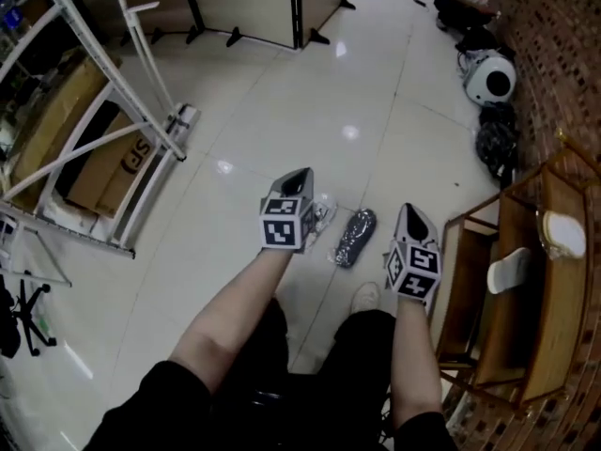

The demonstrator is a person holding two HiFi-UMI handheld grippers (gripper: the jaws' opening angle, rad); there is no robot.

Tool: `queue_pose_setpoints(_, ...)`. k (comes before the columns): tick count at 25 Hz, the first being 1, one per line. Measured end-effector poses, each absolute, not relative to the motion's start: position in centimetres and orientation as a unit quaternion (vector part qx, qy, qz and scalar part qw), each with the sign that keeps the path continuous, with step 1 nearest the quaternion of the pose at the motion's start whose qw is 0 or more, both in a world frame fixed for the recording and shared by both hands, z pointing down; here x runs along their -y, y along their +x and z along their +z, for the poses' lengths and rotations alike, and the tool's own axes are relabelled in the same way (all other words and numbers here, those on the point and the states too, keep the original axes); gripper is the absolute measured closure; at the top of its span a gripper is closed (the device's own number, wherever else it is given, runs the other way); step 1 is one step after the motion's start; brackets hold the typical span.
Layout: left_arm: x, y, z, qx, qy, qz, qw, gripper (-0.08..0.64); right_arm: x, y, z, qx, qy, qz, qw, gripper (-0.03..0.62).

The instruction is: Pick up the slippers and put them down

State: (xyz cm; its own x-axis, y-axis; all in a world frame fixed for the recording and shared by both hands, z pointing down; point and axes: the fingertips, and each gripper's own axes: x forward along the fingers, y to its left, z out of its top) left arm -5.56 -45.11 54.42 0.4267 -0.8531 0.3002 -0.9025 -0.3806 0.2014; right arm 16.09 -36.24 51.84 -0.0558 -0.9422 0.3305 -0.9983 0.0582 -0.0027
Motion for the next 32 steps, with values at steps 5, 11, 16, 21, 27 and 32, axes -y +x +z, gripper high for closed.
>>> queue_pose_setpoints(5, 40.0, -6.7, 47.2, 0.523, 0.844, 0.036, 0.114, 0.555, 32.0, 14.7, 46.2, 0.726, 0.677, 0.092, 0.08, 0.583)
queue_pose_setpoints(11, 34.1, -7.5, 39.0, 0.5, 0.865, -0.01, 0.043, 0.555, 27.2, 14.8, 39.3, 0.733, 0.678, 0.031, 0.041, 0.583)
queue_pose_setpoints(16, 28.4, -9.1, 35.2, 0.491, 0.87, -0.051, 0.011, 0.555, 21.6, 14.6, 36.0, 0.737, 0.675, -0.004, 0.007, 0.583)
queue_pose_setpoints(21, 23.6, -10.6, 34.3, 0.49, 0.869, -0.069, -0.004, 0.555, 17.1, 15.2, 35.8, 0.741, 0.671, -0.021, -0.009, 0.583)
queue_pose_setpoints(27, 20.0, -13.3, 35.4, 0.508, 0.857, -0.08, 0.01, 0.555, 13.1, 15.6, 36.3, 0.737, 0.675, -0.015, -0.021, 0.583)
queue_pose_setpoints(32, 16.9, -14.1, 35.4, 0.516, 0.852, -0.088, 0.014, 0.555, 10.0, 15.6, 36.8, 0.738, 0.674, -0.027, -0.009, 0.583)
